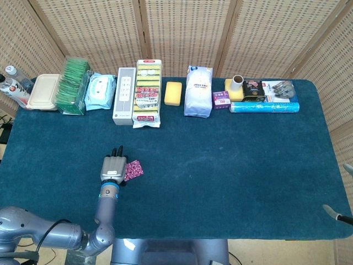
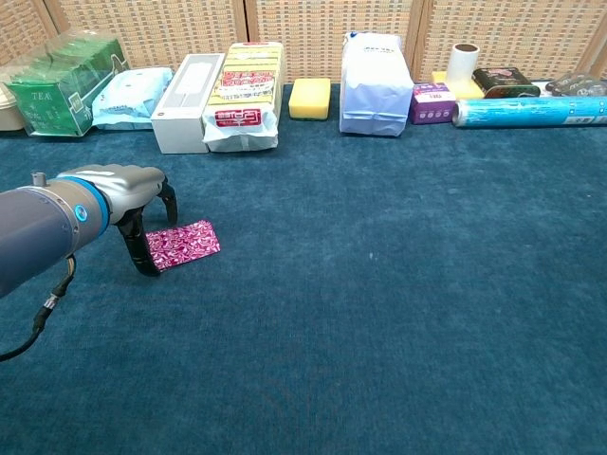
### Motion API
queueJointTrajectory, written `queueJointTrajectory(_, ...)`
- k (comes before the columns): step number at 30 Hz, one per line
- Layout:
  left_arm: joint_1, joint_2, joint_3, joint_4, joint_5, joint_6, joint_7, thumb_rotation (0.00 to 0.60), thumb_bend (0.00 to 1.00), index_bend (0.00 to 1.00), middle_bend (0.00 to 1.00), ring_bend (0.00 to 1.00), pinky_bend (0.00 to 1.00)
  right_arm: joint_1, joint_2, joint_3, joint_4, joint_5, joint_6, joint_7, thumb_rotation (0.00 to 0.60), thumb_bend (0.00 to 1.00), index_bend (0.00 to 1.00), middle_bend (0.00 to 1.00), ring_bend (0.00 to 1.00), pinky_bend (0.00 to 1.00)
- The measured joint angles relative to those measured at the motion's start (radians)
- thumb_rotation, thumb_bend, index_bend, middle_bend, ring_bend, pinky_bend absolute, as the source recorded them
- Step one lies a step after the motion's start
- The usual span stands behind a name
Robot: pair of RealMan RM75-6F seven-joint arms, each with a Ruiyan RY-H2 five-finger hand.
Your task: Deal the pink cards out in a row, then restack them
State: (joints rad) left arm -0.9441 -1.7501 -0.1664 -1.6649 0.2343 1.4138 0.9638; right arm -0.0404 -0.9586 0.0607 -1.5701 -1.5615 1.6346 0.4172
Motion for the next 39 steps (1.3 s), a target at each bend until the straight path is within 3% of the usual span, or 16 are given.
queueJointTrajectory(15,0.041,-0.023,-0.039,0.017,0.026,0.009,0.022,0.600,0.18,0.34,0.00,0.00,0.24,0.001,0.002,0.000,-0.001,-0.001,-0.002,0.001,0.600,0.00,0.09,0.00,0.00,0.00)
queueJointTrajectory(27,0.065,-0.002,-0.072,-0.034,0.010,0.020,0.053,0.600,0.17,0.35,0.00,0.00,0.24,0.001,0.001,0.000,-0.002,-0.001,-0.002,-0.001,0.600,0.00,0.09,0.00,0.00,0.00)
queueJointTrajectory(30,0.073,0.027,-0.077,-0.074,0.018,0.017,0.048,0.600,0.14,0.26,0.00,0.00,0.24,0.001,0.001,0.000,-0.001,-0.001,-0.002,-0.001,0.600,0.00,0.09,0.00,0.00,0.00)
queueJointTrajectory(32,0.083,0.060,-0.076,-0.114,0.039,0.015,0.039,0.600,0.12,0.09,0.00,0.00,0.24,0.001,0.000,0.000,0.000,-0.001,-0.001,-0.001,0.600,0.00,0.09,0.00,0.00,0.00)
queueJointTrajectory(34,0.097,0.102,-0.069,-0.158,0.072,0.012,0.024,0.600,0.11,0.01,0.00,0.00,0.24,0.001,0.000,0.000,0.000,-0.001,-0.001,-0.002,0.600,0.00,0.09,0.00,0.00,0.00)
queueJointTrajectory(39,0.143,0.187,-0.028,-0.212,0.218,0.006,-0.050,0.600,0.10,0.00,0.00,0.00,0.23,0.002,-0.003,0.001,-0.001,0.002,-0.003,-0.011,0.600,0.00,0.09,0.00,0.00,0.00)
